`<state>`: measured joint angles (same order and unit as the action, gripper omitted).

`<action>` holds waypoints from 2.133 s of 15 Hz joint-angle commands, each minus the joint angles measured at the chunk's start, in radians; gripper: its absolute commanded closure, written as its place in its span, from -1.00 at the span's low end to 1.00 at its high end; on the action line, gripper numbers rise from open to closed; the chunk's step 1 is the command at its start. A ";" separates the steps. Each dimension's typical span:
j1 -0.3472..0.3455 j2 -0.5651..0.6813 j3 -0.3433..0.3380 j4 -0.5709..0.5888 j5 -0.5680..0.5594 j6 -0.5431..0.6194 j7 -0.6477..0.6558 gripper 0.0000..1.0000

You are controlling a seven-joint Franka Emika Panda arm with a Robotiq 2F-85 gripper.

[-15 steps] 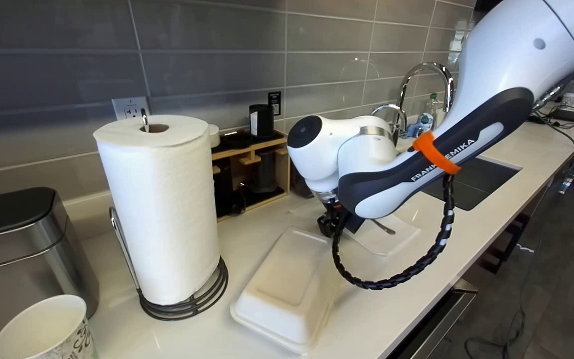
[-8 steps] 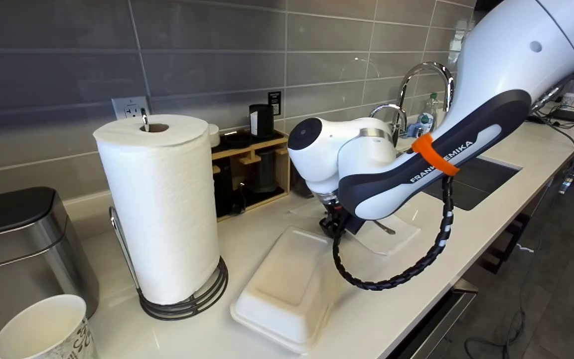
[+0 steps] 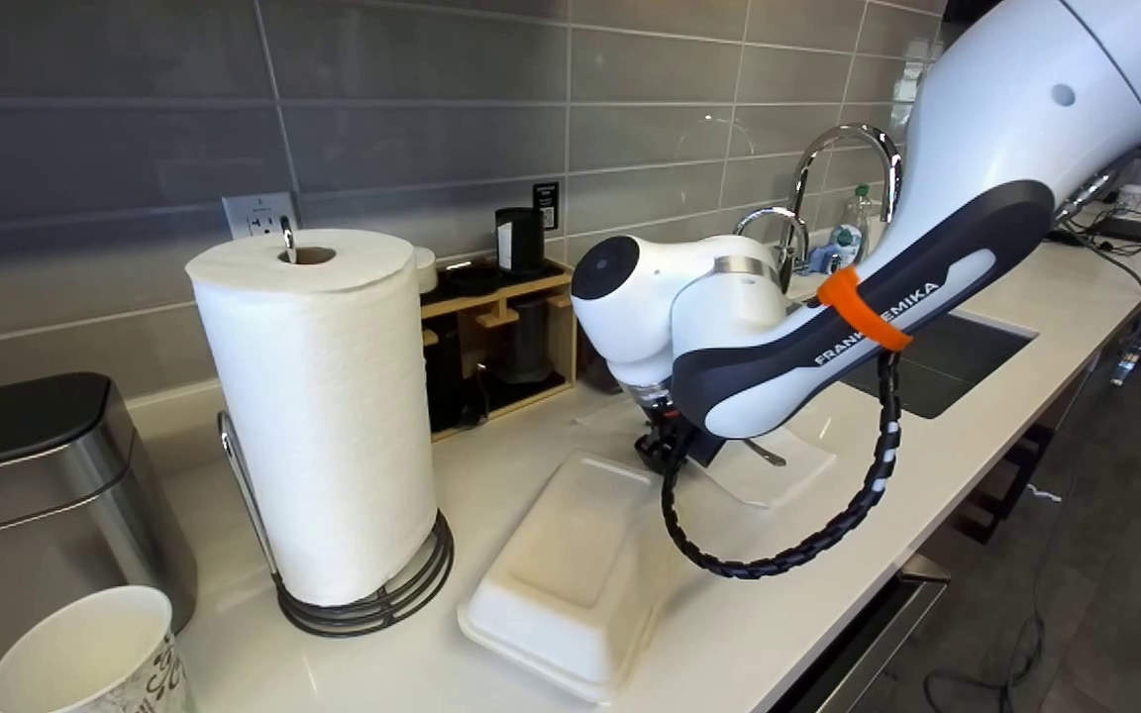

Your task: Lift the left side of the napkin.

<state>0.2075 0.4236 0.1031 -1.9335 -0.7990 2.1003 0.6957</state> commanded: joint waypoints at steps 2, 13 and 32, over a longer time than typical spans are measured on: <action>0.014 -0.004 -0.004 -0.009 0.030 0.027 -0.054 -0.31; 0.010 -0.041 -0.012 -0.020 0.021 0.047 -0.108 -0.16; -0.031 -0.075 -0.080 -0.025 0.116 0.180 -0.127 0.12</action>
<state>0.1506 0.3682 0.0281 -1.9363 -0.7049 2.2770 0.5752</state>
